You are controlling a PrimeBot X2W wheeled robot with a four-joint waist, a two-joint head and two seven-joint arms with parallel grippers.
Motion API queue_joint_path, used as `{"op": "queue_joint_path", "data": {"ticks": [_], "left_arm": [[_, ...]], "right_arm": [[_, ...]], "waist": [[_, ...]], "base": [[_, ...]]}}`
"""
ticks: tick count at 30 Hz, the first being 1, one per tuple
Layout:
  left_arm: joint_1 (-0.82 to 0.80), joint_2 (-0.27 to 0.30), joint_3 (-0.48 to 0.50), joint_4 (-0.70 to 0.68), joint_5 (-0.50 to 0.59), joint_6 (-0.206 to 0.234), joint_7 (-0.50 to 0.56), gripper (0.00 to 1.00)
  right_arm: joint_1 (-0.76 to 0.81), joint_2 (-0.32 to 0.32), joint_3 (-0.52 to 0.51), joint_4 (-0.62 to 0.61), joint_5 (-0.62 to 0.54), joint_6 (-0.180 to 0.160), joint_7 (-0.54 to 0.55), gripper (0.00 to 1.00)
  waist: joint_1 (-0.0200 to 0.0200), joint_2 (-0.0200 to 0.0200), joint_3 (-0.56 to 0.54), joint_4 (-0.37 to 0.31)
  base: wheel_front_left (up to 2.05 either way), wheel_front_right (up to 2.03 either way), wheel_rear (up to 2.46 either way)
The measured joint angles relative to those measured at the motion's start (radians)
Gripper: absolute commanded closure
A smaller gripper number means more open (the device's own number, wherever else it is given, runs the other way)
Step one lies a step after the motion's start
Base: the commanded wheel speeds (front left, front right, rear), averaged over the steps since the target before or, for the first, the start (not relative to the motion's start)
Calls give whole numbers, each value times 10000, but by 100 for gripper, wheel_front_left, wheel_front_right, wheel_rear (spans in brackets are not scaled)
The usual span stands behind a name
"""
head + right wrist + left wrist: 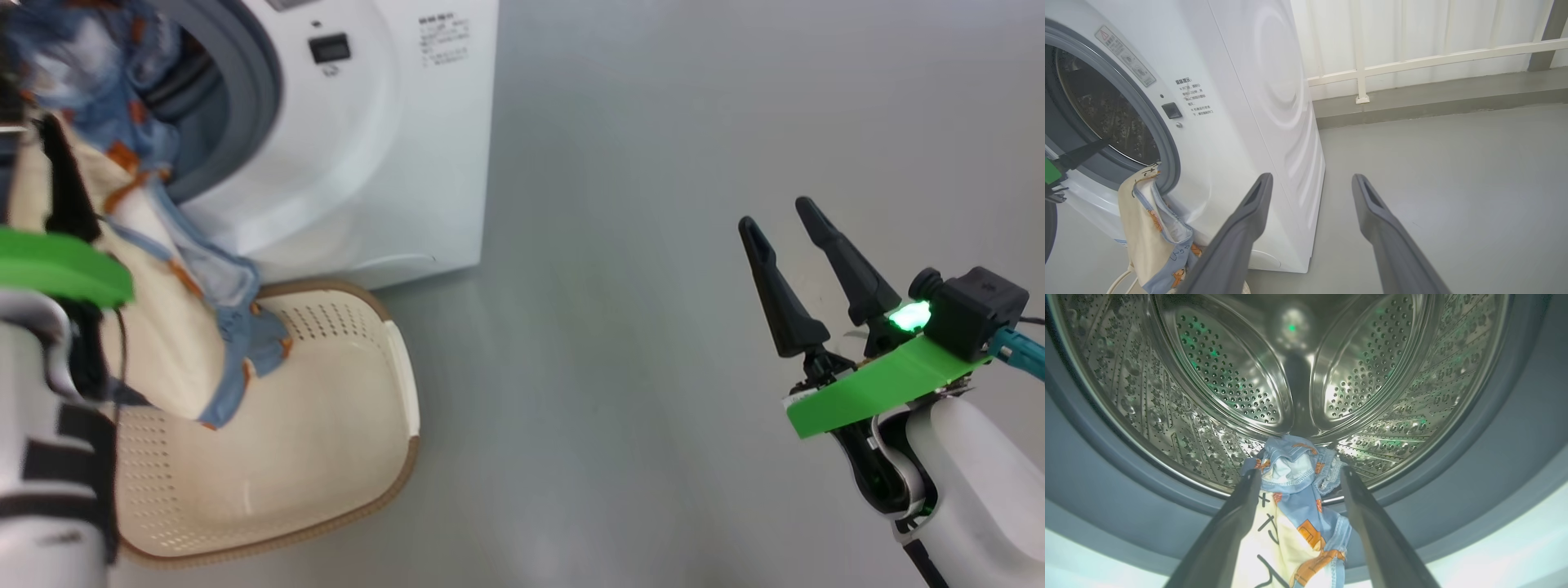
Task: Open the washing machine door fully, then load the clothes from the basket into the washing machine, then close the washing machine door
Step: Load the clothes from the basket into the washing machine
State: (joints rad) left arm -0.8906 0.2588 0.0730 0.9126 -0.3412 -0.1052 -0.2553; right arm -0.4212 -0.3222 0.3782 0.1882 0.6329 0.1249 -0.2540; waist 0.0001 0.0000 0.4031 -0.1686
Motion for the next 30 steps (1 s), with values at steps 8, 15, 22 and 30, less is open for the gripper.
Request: {"op": "queue_joint_path", "data": {"ticks": [8,15,22,30], "left_arm": [[2635,-819,56,-2583,130,136,0,0],[4298,-1319,-142,-4050,249,276,0,0],[5567,-1507,-364,-4882,353,460,0,0],[6886,-1613,-428,-5586,362,625,0,0]], "right_arm": [[474,-48,-82,155,-73,0,0,0],[691,-90,-130,213,-92,0,0,0],[877,-142,-8,332,-94,0,0,0],[1318,-151,13,527,-96,0,0,0]], "waist": [[0,0,-971,398],[0,0,-1634,780],[0,0,-2200,1016],[0,0,-2842,1091]], "base": [[0,0,0],[0,0,0],[0,0,0],[0,0,0]]}}
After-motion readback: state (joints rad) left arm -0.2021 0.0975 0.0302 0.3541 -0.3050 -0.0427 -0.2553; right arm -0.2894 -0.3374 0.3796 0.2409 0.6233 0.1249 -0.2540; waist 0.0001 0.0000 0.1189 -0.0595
